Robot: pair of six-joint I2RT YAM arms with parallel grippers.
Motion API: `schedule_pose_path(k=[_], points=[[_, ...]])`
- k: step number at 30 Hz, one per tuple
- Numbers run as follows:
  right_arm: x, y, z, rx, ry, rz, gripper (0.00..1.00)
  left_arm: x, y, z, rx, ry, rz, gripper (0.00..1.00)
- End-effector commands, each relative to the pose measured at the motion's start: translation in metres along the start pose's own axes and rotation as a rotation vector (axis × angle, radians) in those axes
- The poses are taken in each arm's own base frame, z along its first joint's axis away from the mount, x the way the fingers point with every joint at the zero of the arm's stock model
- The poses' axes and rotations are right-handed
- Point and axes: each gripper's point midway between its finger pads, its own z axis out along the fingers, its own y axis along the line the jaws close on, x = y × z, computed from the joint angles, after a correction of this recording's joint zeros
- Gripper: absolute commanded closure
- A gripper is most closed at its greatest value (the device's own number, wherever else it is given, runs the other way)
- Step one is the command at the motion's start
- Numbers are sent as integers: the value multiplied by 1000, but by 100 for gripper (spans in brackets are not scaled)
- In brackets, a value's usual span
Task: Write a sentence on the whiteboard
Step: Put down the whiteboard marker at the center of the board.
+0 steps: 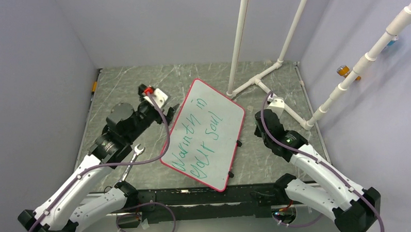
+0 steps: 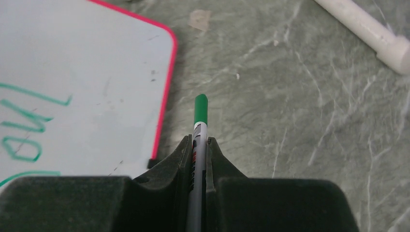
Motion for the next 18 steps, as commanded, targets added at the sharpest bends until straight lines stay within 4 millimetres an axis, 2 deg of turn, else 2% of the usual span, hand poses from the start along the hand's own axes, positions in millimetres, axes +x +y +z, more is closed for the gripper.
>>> schedule_pose_path(k=[1,4,11,14,18], points=[[-3,-3,24,5,-31,175,100,-12,58,-26,-314,-56,-66,9],[6,-5,42,-16,1,237,100,-3,74,-28,-382,-21,-100,1],[32,-16,75,-73,67,378,100,9,95,-26,-445,33,-171,1],[42,-20,82,-83,92,412,95,11,98,-26,-445,32,-177,1],[51,-25,85,-80,112,427,84,14,101,-26,-453,41,-175,1]])
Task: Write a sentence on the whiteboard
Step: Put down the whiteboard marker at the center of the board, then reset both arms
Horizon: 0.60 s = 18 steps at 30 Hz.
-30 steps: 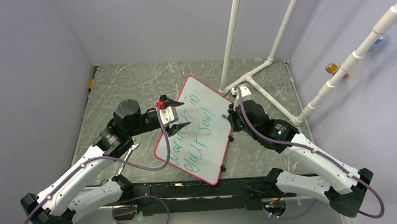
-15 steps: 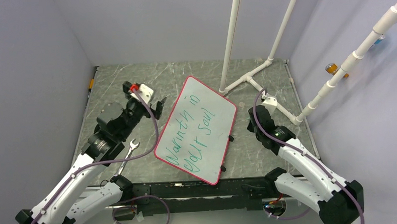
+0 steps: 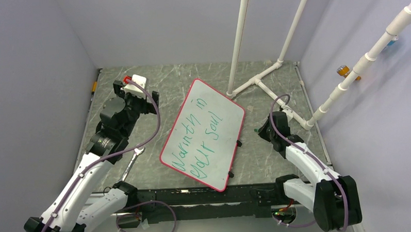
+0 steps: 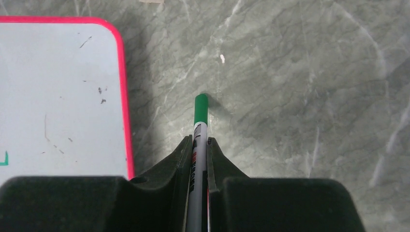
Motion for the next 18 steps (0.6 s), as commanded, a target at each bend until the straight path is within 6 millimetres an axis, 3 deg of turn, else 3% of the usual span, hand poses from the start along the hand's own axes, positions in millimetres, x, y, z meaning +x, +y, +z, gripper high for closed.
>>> schedule_pose_path(k=[1,8,18], points=[[-11,19,2,-105,-33,52,80,-23,7,-3,-18,-61,-42,1],[-4,10,-2,-94,-23,65,62,-23,13,-3,-37,-64,-51,1],[-7,6,-17,-92,-41,48,50,-21,15,-2,-41,-59,-54,1]])
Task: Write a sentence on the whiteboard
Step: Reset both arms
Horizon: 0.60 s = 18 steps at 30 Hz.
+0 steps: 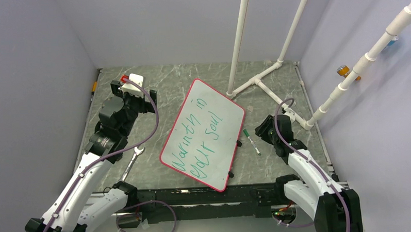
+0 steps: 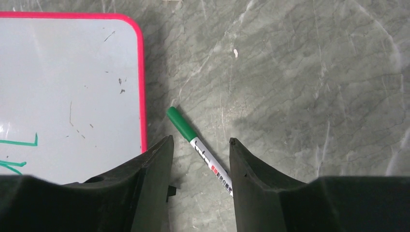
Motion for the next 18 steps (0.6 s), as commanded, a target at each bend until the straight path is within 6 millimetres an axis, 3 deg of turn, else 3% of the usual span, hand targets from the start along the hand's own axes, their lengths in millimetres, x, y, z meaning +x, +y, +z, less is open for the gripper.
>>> schedule_pose_path(k=[1,9,11,18], points=[[-11,5,-10,-14,-30,-3,47,-23,5,-3,-13,-62,-30,0],[-42,29,-42,-92,-99,-52,16,-18,7,0,-29,-58,-24,1],[-53,39,-54,-129,-120,-74,3,-18,9,1,-40,-60,-25,1],[-97,88,-113,-314,-228,-148,0,-17,13,2,-66,-59,-28,1]])
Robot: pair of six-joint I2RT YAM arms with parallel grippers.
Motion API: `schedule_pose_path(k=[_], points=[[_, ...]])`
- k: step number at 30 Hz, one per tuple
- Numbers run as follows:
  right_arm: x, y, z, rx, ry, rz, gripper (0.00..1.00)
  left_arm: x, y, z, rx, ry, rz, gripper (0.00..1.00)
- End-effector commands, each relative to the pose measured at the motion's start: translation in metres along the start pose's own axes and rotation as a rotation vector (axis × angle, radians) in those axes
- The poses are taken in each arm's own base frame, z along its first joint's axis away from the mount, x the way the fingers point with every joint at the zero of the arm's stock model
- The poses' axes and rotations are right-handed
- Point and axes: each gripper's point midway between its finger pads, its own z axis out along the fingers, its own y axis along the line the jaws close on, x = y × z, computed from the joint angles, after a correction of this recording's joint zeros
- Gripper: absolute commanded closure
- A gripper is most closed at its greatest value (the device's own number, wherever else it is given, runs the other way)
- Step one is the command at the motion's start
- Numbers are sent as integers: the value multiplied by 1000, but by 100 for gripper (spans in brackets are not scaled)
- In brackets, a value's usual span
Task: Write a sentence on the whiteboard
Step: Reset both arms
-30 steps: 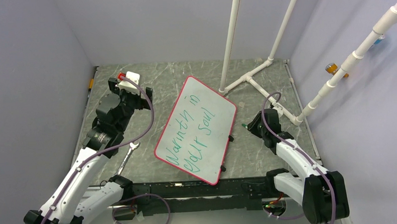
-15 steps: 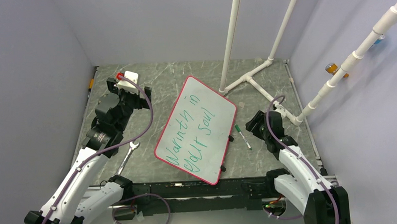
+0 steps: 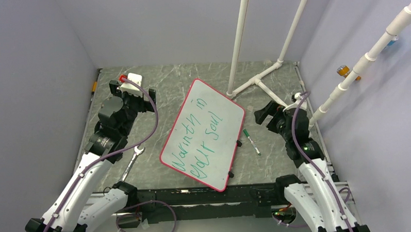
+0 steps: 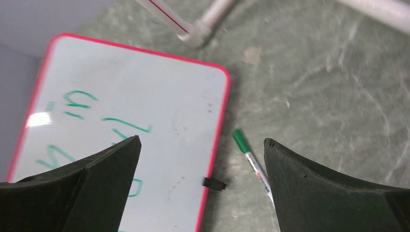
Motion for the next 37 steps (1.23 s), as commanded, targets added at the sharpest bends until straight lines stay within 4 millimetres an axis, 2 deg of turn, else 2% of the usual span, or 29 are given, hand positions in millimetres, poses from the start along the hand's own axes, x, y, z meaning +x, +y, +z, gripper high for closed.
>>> schedule_pose_path(k=[1,7,10,14,19,24,29,37], points=[[-47,43,-36,-153,-95,-74,0,-16,8,1,-39,-54,-26,1],[-87,87,-80,-309,-180,-121,0,-14,10,2,-48,-48,-17,1],[-95,110,-104,-425,-199,-139,0,-14,11,1,-52,-53,-12,1],[-97,123,-130,-513,-227,-134,0,-14,13,1,-65,-56,-10,0],[-84,122,-150,-586,-270,-154,0,-14,14,0,-69,-55,-11,1],[-70,111,-158,-605,-311,-150,0,-13,12,1,-64,-54,-10,1],[-63,102,-160,-589,-330,-144,0,-12,12,1,-60,-54,-9,0],[-60,104,-164,-613,-337,-166,0,-12,11,2,-56,-53,-9,1]])
